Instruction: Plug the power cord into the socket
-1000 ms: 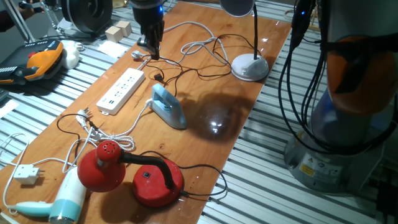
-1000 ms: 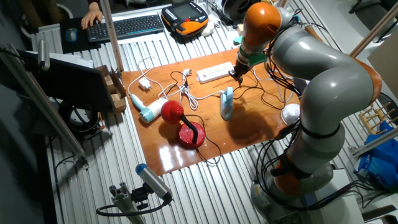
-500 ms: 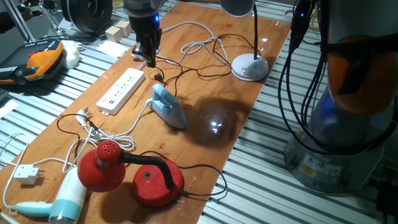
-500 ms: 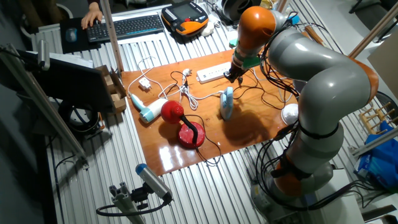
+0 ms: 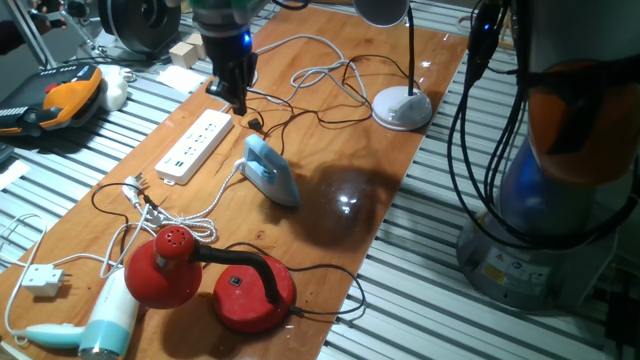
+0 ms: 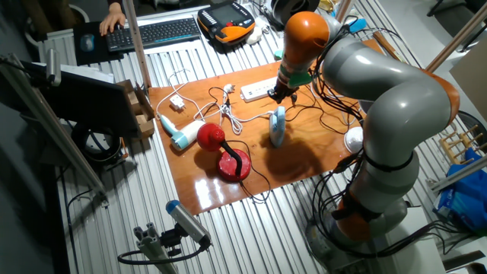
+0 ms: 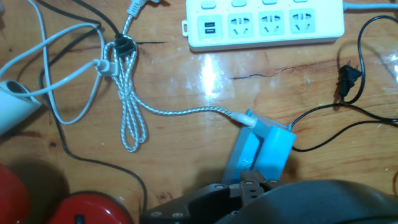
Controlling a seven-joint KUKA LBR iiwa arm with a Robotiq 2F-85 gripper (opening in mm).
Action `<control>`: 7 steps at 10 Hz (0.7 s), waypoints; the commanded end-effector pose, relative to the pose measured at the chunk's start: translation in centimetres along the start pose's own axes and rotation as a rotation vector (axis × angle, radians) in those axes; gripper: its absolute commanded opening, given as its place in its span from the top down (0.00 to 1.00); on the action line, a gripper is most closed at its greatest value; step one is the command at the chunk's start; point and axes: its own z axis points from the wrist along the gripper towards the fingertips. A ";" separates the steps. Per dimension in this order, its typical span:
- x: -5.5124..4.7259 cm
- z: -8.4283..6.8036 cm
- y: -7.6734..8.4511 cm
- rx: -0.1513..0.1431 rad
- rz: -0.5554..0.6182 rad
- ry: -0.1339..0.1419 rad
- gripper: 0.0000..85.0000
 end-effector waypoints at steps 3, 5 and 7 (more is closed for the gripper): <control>-0.2 0.2 0.8 0.008 0.025 -0.002 1.00; -0.3 0.3 1.0 0.011 0.036 -0.003 1.00; -0.4 0.5 1.4 0.014 0.051 -0.003 1.00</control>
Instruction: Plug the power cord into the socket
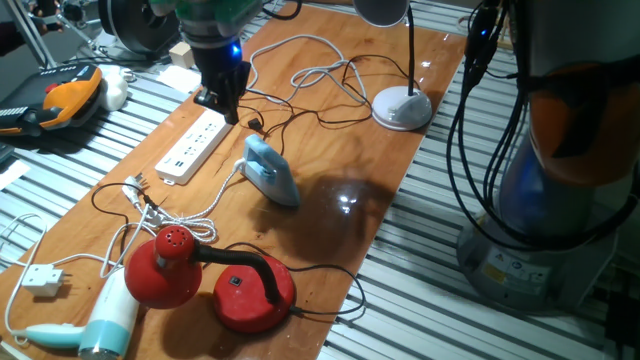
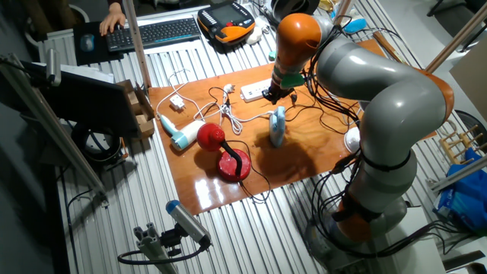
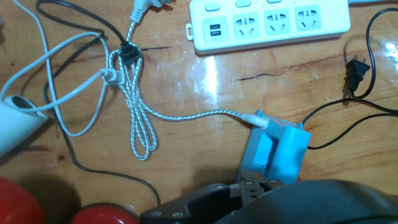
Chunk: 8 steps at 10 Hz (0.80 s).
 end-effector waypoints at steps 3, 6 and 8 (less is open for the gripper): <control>0.1 0.2 1.4 0.008 0.052 -0.008 1.00; 0.2 0.2 2.3 0.014 0.082 -0.009 1.00; 0.1 0.4 2.7 0.000 0.107 -0.006 1.00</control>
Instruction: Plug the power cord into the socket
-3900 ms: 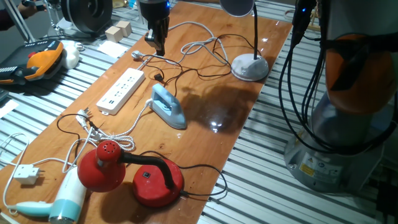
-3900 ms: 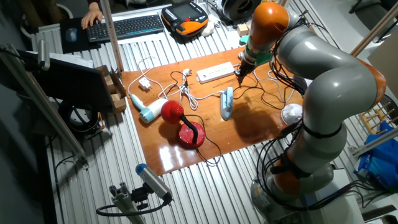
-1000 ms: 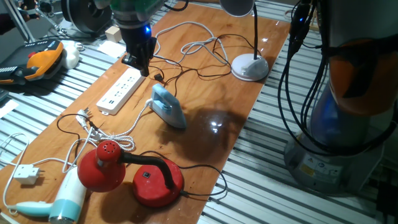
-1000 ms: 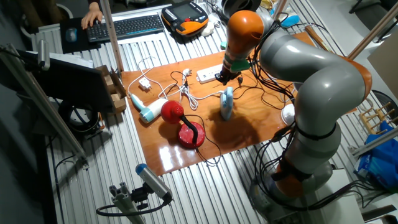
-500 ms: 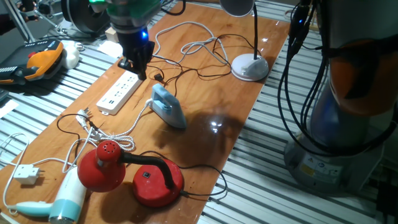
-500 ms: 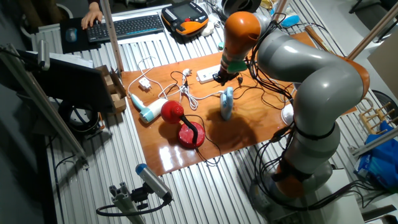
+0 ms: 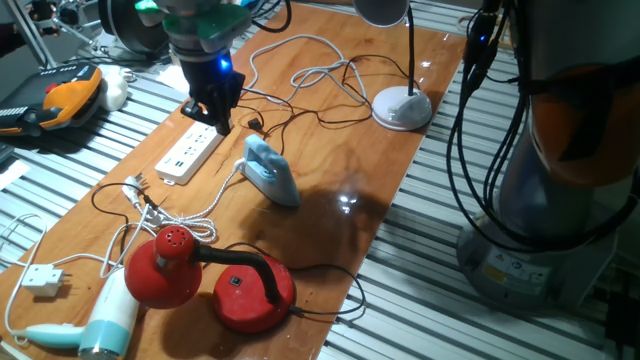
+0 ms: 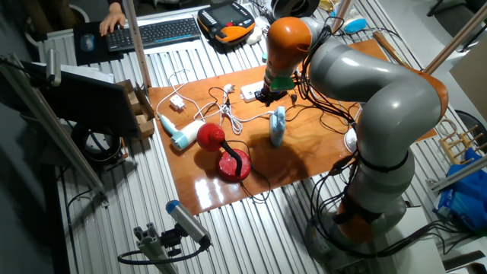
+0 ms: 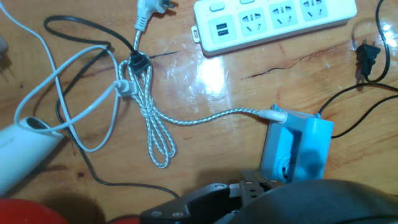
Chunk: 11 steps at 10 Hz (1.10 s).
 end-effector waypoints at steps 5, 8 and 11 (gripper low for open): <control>0.0 -0.1 0.9 0.014 0.089 0.021 1.00; 0.3 -0.3 1.6 0.024 0.111 0.036 1.00; 0.5 -0.4 1.9 0.027 0.101 0.040 1.00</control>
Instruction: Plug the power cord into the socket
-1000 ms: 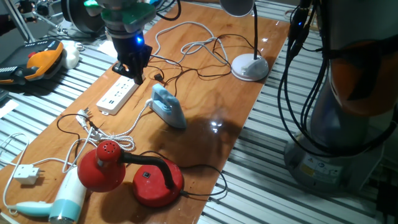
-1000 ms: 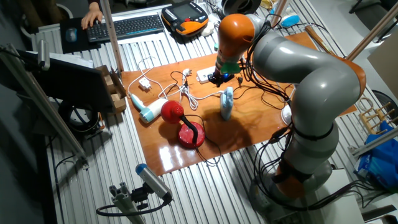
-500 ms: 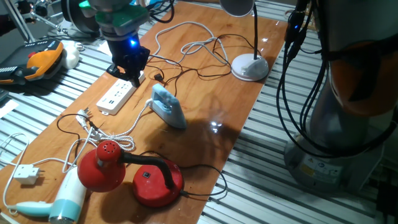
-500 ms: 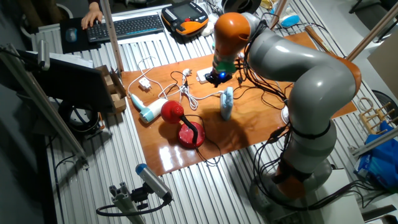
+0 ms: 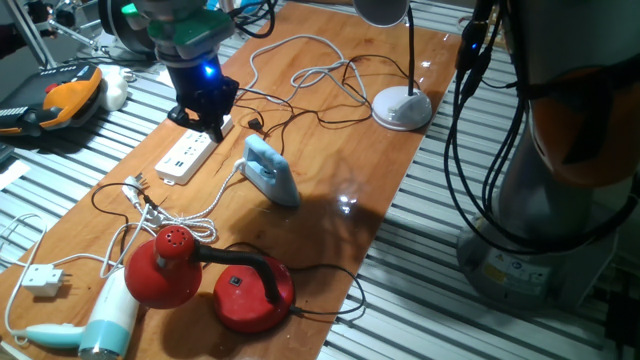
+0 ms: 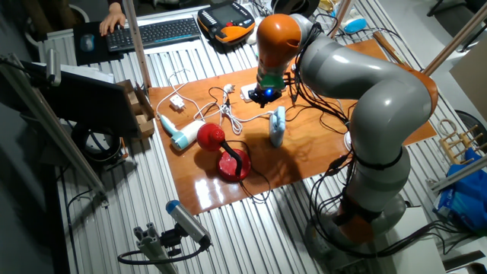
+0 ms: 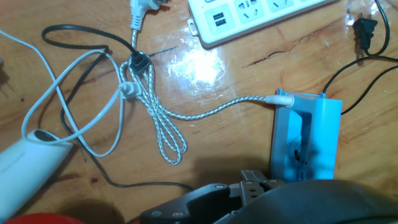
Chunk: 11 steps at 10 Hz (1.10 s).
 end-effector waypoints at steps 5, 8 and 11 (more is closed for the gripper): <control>0.2 0.0 0.1 -0.001 0.001 0.003 1.00; 0.0 0.0 0.0 -0.019 -0.042 0.001 1.00; 0.1 -0.2 0.6 -0.022 -0.058 -0.004 1.00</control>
